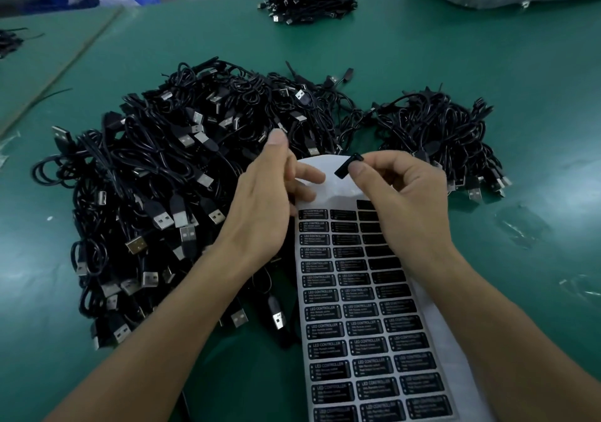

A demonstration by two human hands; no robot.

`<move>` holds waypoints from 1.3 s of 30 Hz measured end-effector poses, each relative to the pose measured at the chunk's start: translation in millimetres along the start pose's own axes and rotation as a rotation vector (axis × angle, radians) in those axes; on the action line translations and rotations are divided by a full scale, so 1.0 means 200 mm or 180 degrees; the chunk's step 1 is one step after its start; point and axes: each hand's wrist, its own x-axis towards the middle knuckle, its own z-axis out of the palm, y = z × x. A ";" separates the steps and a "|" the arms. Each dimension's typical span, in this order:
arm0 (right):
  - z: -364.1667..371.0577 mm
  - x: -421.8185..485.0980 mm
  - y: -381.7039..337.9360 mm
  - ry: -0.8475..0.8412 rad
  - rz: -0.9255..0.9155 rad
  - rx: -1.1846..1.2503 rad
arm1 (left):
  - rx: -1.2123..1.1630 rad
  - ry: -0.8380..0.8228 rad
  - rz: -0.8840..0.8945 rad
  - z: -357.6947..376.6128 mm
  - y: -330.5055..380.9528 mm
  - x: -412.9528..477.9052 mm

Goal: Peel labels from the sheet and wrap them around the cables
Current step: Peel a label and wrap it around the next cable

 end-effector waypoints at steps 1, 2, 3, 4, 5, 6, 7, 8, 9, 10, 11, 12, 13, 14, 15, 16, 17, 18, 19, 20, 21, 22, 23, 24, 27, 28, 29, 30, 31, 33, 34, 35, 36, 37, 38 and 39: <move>0.00 0.00 0.00 0.0035 -0.0027 0.0016 | -0.0020 0.0019 0.0026 -0.01 0.00 0.00; 0.00 0.00 -0.01 0.0057 -0.0066 0.0044 | 0.0076 0.0022 0.0080 -0.01 0.01 0.00; 0.00 0.00 -0.01 0.0069 -0.0115 0.0099 | 0.0207 -0.0008 0.0127 -0.01 0.01 0.00; 0.00 0.00 -0.02 0.0071 -0.0173 0.0187 | 0.0321 -0.0053 0.0162 -0.01 0.01 0.00; 0.00 0.00 -0.02 0.0059 -0.0225 0.0303 | 0.0392 -0.0086 0.0199 -0.01 0.01 0.00; 0.00 0.00 -0.03 0.0032 -0.0258 0.0425 | 0.0442 -0.0107 0.0268 0.00 0.01 0.00; -0.01 0.00 -0.04 -0.0013 -0.0272 0.0534 | 0.0499 -0.0120 0.0356 -0.01 0.01 -0.01; -0.01 0.00 -0.04 -0.0081 -0.0276 0.0616 | 0.0576 -0.0137 0.0460 -0.01 0.01 -0.01; -0.01 -0.01 -0.04 -0.0159 -0.0276 0.0677 | 0.0667 -0.0174 0.0581 -0.01 0.01 -0.01; -0.01 -0.01 -0.04 -0.0234 -0.0279 0.0724 | 0.0742 -0.0217 0.0703 0.00 0.01 -0.02; 0.00 -0.01 -0.04 -0.0293 -0.0286 0.0758 | 0.0797 -0.0249 0.0795 0.01 0.01 -0.03; 0.00 -0.01 -0.03 -0.0326 -0.0293 0.0769 | 0.0831 -0.0267 0.0847 0.01 0.01 -0.03; 0.00 -0.01 -0.04 -0.0334 -0.0294 0.0760 | 0.0855 -0.0273 0.0858 0.02 0.01 -0.04; -0.01 0.00 -0.04 -0.0327 -0.0283 0.0747 | 0.0871 -0.0265 0.0841 0.02 0.01 -0.04; -0.01 0.00 -0.04 -0.0314 -0.0258 0.0752 | 0.0880 -0.0258 0.0809 0.02 0.01 -0.04; -0.01 0.00 -0.04 -0.0300 -0.0224 0.0774 | 0.0887 -0.0258 0.0784 0.02 0.00 -0.04; -0.01 0.00 -0.04 -0.0286 -0.0186 0.0796 | 0.0906 -0.0257 0.0780 0.02 0.00 -0.03; -0.01 0.00 -0.04 -0.0270 -0.0151 0.0803 | 0.0942 -0.0240 0.0798 0.02 0.00 -0.03; -0.01 0.00 -0.03 -0.0255 -0.0125 0.0799 | 0.0988 -0.0219 0.0813 0.02 0.00 -0.04; -0.01 0.01 -0.03 -0.0248 -0.0113 0.0791 | 0.1033 -0.0199 0.0816 0.02 0.00 -0.04; -0.01 0.00 -0.03 -0.0245 -0.0108 0.0781 | 0.1069 -0.0183 0.0810 0.01 0.00 -0.04; -0.01 0.00 -0.03 -0.0238 -0.0109 0.0759 | 0.1097 -0.0166 0.0799 0.01 0.00 -0.04; -0.01 0.00 -0.03 -0.0212 -0.0117 0.0723 | 0.1112 -0.0157 0.0772 0.01 0.00 -0.03; 0.00 0.00 -0.03 -0.0161 -0.0136 0.0677 | 0.1107 -0.0155 0.0720 0.00 -0.01 -0.03; -0.01 0.01 -0.04 0.0067 -0.0234 0.0519 | 0.0932 -0.0089 0.0499 -0.01 -0.02 -0.01; -0.01 0.01 -0.04 0.0111 -0.0233 0.0509 | 0.0906 -0.0062 0.0467 -0.02 -0.03 0.00; -0.01 0.01 -0.04 0.0120 -0.0190 0.0534 | 0.0900 -0.0056 0.0459 -0.02 -0.03 0.00; -0.01 0.01 -0.04 0.0090 -0.0122 0.0561 | 0.0878 -0.0072 0.0459 -0.02 -0.04 0.00; -0.01 0.00 -0.04 0.0022 -0.0056 0.0564 | 0.0824 -0.0102 0.0455 -0.02 -0.04 0.00; 0.00 -0.01 -0.04 -0.0181 0.0058 0.0531 | 0.0677 -0.0167 0.0441 -0.02 -0.04 0.01; 0.01 -0.01 -0.04 -0.0272 0.0109 0.0513 | 0.0610 -0.0204 0.0442 -0.02 -0.04 0.01; 0.02 -0.02 -0.03 -0.0336 0.0151 0.0493 | 0.0544 -0.0252 0.0441 -0.02 -0.04 0.01; 0.02 -0.02 -0.03 -0.0371 0.0182 0.0480 | 0.0473 -0.0305 0.0435 -0.02 -0.04 0.01; 0.02 -0.02 -0.03 -0.0387 0.0206 0.0480 | 0.0405 -0.0352 0.0424 -0.02 -0.04 0.01; 0.02 -0.02 -0.02 -0.0389 0.0224 0.0487 | 0.0355 -0.0390 0.0415 -0.02 -0.04 0.01; 0.02 -0.02 -0.02 -0.0385 0.0233 0.0493 | 0.0330 -0.0422 0.0411 -0.02 -0.04 0.01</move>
